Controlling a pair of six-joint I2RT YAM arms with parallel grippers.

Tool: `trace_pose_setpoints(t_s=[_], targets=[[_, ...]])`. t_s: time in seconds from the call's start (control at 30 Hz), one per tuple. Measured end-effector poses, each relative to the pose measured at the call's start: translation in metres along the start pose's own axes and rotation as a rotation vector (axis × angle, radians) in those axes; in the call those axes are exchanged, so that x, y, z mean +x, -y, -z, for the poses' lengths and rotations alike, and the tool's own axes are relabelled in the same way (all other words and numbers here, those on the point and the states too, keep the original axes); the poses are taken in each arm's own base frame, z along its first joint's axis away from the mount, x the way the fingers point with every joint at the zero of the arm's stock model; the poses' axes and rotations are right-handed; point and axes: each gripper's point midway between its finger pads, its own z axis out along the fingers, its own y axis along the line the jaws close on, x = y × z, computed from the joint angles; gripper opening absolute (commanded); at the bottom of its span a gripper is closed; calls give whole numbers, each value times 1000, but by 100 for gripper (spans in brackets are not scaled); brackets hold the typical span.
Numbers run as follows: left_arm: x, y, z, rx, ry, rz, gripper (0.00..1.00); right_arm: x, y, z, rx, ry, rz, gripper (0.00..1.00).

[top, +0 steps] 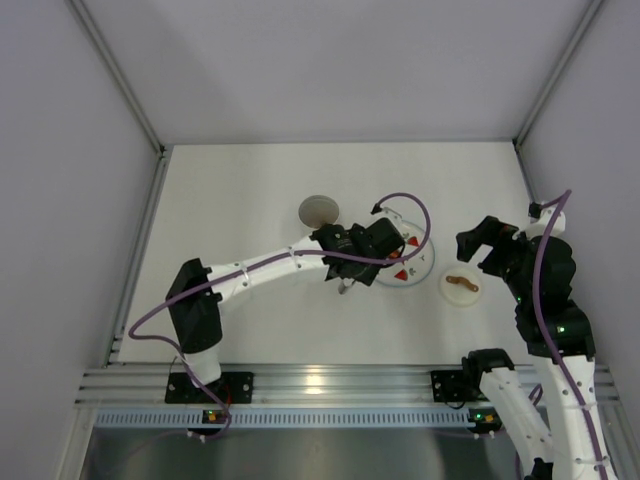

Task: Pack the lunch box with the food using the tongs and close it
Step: Pick up the fake food from the plate.

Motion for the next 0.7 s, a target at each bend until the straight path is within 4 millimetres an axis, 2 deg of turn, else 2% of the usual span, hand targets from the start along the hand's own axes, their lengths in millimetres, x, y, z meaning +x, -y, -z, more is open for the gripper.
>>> trace_pose_setpoints(t_s=[0.3, 0.5, 0.7], targets=[[5, -7, -17, -18, -28, 11, 53, 0, 0, 0, 0, 0, 0, 99], [13, -3, -29, -19, -61, 2, 52, -1, 0, 1, -2, 4, 0, 99], [17, 0, -32, -5, -77, -6, 52, -1, 0, 1, -2, 5, 0, 100]])
